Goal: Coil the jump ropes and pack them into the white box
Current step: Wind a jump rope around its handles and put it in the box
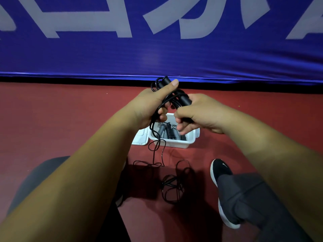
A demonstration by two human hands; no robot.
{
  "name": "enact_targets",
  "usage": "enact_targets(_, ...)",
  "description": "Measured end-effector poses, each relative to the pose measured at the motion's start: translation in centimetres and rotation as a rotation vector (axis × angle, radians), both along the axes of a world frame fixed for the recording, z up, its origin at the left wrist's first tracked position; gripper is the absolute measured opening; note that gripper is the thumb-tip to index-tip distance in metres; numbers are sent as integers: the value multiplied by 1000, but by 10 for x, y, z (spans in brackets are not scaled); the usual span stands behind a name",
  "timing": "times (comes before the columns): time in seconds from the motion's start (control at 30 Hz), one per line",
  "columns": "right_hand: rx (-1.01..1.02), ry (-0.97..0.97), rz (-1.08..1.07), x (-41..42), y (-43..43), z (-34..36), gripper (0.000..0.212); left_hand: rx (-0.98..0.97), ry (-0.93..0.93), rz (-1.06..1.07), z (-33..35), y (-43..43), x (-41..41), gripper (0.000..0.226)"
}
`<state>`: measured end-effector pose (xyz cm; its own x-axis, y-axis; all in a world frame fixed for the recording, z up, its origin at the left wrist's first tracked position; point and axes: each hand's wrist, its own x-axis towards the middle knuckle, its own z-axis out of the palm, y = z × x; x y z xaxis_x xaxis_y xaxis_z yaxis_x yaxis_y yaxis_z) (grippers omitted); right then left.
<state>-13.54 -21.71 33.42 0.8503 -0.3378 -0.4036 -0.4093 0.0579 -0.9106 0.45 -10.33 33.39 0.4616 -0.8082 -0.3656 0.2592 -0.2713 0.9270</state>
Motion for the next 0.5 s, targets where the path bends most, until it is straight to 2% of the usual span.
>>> enact_targets(0.13, -137, 45, -37, -1, -6, -2, 15, 213, -77, -162, 0, 5, 4, 68)
enact_targets(0.23, -173, 27, -58, -2, -12, -5, 17, 269, -143, -314, -1, 11, 8, 73)
enact_targets(0.37, -246, 56, -52, -1, -20, -7, 17, 79, -203, -357, 7, 17, 9, 58)
enact_targets(0.5, -439, 130, 37, -1, -20, -8, 11, -74, -257, -431, 18, 21, -1, 49)
